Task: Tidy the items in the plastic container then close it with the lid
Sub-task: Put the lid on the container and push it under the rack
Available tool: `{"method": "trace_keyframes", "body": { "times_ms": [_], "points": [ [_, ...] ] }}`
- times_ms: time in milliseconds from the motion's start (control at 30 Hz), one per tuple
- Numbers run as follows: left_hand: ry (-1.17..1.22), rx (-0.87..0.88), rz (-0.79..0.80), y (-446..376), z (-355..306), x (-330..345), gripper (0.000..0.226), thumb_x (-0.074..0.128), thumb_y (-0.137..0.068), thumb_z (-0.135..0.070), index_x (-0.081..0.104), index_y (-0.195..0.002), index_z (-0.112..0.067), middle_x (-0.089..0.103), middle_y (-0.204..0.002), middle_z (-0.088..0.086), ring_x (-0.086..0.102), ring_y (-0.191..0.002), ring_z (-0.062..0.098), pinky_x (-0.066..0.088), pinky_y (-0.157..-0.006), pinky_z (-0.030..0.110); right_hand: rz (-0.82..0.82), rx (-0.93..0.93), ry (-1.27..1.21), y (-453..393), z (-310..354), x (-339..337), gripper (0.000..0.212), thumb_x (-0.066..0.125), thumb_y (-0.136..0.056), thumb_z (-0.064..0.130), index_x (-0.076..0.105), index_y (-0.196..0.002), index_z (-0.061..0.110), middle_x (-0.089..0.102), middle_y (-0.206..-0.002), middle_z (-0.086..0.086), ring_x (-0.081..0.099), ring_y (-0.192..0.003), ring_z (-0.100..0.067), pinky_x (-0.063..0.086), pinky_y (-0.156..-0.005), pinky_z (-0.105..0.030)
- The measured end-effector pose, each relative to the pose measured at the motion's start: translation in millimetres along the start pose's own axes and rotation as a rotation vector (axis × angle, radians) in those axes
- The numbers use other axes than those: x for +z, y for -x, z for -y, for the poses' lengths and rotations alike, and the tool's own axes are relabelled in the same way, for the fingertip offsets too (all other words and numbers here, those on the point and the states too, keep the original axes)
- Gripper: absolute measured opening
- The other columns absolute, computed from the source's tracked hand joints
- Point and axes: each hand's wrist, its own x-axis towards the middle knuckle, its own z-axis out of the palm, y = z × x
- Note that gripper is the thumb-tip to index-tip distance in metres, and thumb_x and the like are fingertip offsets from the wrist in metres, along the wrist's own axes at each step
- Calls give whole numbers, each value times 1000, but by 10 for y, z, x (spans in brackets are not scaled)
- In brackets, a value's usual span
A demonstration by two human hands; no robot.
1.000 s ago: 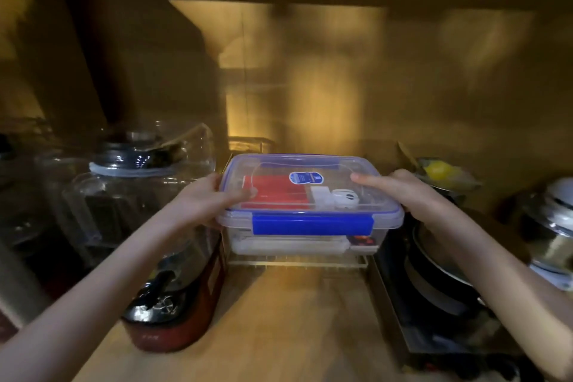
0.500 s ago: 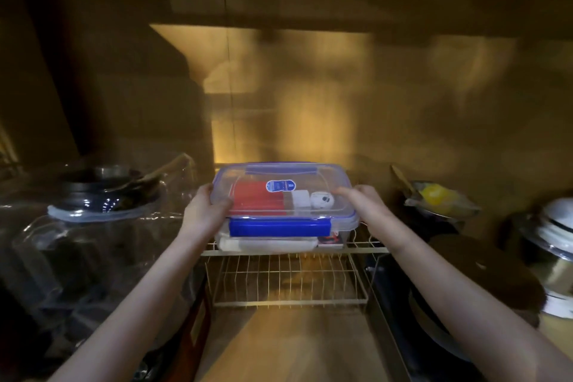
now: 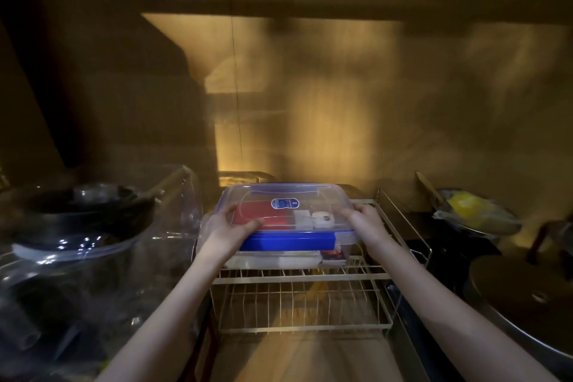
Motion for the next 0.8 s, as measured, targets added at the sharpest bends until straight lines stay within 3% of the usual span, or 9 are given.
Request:
{"method": "trace_keyframes", "body": {
  "times_ms": [100, 200, 267, 367, 533, 667, 733, 800],
  "points": [
    [-175, -7, -14, -143, -30, 50, 76, 67, -73, -52, 37, -137, -25, 36, -144, 19, 35, -133, 35, 35, -108, 51, -18, 12, -1, -130, 7, 46, 36, 59, -90, 24, 52, -120, 6, 65, -98, -9, 66, -89, -22, 53, -73, -31],
    [-417, 52, -50, -209, -62, 147, 54, 45, -89, -51, 35, -138, -30, 14, -156, 14, 5, -144, 33, 13, -115, 55, -44, 15, 54, -247, 25, 110, 38, 57, -90, 27, 50, -122, 6, 63, -102, -8, 63, -91, -21, 52, -76, -34],
    [-496, 131, -48, -236, -77, 236, 42, 32, -96, -40, 38, -136, -29, 12, -157, 8, -3, -145, 30, 0, -116, 57, -65, 21, 62, -317, 27, 135, 35, 56, -90, 26, 52, -120, 7, 63, -100, -8, 63, -89, -20, 51, -72, -32],
    [-550, 198, -54, -270, -109, 307, 38, 27, -99, -29, 41, -134, -23, 23, -154, 8, 6, -146, 27, -5, -116, 56, -76, 11, 50, -396, 42, 159, 26, 56, -91, 25, 55, -112, 10, 61, -90, -4, 62, -84, -18, 48, -66, -28],
    [-635, 160, -27, -396, -174, 317, 40, 23, -99, -30, 43, -132, -17, 27, -153, 12, 17, -143, 31, 1, -118, 55, -169, -72, 184, -552, 42, 193, 26, 51, -93, 33, 58, -108, 14, 66, -94, -6, 61, -76, -14, 45, -61, -25],
    [-684, 153, 17, -433, -228, 323, 35, 31, -98, -23, 47, -127, -15, 35, -148, 14, 27, -138, 34, 4, -116, 58, -373, -258, 523, -575, 51, 218, 39, 33, -99, 39, 56, -77, 17, 58, -68, -1, 54, -59, -14, 40, -52, -24],
    [-706, 156, 20, -447, -243, 303, 32, 33, -97, -21, 49, -124, -15, 40, -145, 13, 34, -135, 34, 6, -116, 59, -378, -277, 636, -541, 81, 217, 42, 27, -101, 40, 54, -78, 17, 54, -67, 1, 55, -63, -15, 38, -52, -23],
    [-729, 152, 39, -465, -255, 285, 30, 34, -96, -20, 51, -120, -14, 46, -139, 13, 40, -130, 35, 10, -116, 60, -289, -230, 747, -496, 164, 179, 42, 24, -101, 41, 57, -93, 17, 60, -78, -1, 57, -74, -16, 41, -58, -26]
  ]
}}
